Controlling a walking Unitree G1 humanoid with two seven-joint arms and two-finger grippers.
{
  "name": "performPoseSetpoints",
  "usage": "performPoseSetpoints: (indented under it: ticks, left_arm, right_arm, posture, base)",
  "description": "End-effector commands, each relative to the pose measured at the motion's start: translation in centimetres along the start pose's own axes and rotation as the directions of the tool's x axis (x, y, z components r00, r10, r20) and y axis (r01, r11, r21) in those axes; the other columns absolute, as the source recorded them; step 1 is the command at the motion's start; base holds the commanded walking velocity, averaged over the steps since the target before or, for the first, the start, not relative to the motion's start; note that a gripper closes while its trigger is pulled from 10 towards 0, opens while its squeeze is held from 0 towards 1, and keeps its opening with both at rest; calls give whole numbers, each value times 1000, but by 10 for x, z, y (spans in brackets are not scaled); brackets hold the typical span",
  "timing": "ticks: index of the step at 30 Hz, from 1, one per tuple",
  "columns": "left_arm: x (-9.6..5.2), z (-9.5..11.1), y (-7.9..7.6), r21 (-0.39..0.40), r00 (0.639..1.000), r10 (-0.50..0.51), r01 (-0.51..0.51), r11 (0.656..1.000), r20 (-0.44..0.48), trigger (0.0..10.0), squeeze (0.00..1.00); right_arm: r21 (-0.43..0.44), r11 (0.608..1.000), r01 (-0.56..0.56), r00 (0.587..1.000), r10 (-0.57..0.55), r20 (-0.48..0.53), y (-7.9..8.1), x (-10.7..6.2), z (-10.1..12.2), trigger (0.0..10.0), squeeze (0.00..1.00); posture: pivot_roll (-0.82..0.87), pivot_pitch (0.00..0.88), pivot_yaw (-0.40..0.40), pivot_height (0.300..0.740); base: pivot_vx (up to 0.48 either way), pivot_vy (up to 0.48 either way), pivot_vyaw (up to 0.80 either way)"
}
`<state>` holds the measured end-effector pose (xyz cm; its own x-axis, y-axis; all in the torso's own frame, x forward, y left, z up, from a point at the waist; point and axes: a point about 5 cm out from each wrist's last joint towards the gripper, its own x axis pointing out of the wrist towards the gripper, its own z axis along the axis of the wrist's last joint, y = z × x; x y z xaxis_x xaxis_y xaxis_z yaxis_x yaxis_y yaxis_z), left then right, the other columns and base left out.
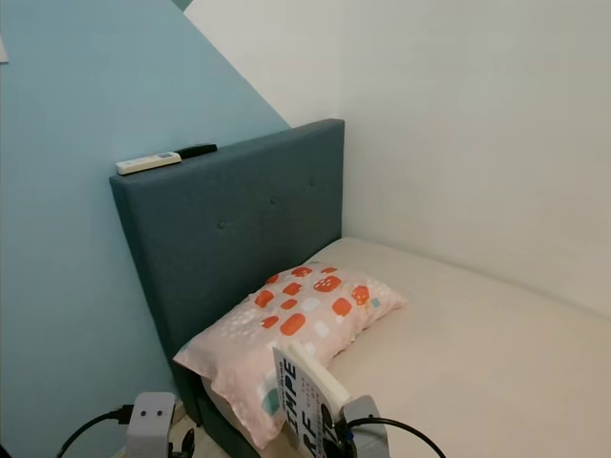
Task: Clean up the room
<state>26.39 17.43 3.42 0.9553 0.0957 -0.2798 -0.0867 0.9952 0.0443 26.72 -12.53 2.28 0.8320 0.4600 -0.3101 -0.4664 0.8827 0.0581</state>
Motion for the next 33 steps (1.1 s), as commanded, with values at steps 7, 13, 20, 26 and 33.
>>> performPoseSetpoints:
  ticks: [7, 13, 20, 26, 33]
  left_arm:
    - [-1, -5, -1, 10, 1000, -9, 9, 1000, -17, 10000, 0]
    - [0, -3, -1, 8, 1000, -12, 12, 1000, -4, 10000, 0]
    - [0, -2, -3, 6, 1000, -27, 27, 1000, 13, 10000, 0]
    - [0, 2, -7, 7, 997, -64, 64, 998, 41, 10000, 0]
    - [0, 5, -8, 5, 994, -86, 86, 996, 65, 10000, 0]
  right_arm:
    - [63, 998, 9, 1000, -10, 22, -3, 0, 2, 10000, 0]
    - [75, 997, 16, 999, -18, 34, -5, 2, 4, 10000, 0]
    - [78, 997, 17, 999, -20, 40, -5, 3, 5, 10000, 0]
    - [75, 997, 22, 999, -25, 42, -6, 3, 5, 10000, 0]
    - [76, 997, 29, 998, -33, 45, -7, 4, 5, 10000, 0]
  posture:
    - [10, 102, -9, 740]
    - [12, 96, -11, 740]
    - [11, 88, -11, 740]
    - [9, 82, -9, 740]
    - [11, 76, -8, 740]
  base:
    - [0, 0, 0]
    - [0, 0, 0]
    - [0, 0, 0]
    - [0, 0, 0]
    - [346, 0, 0]
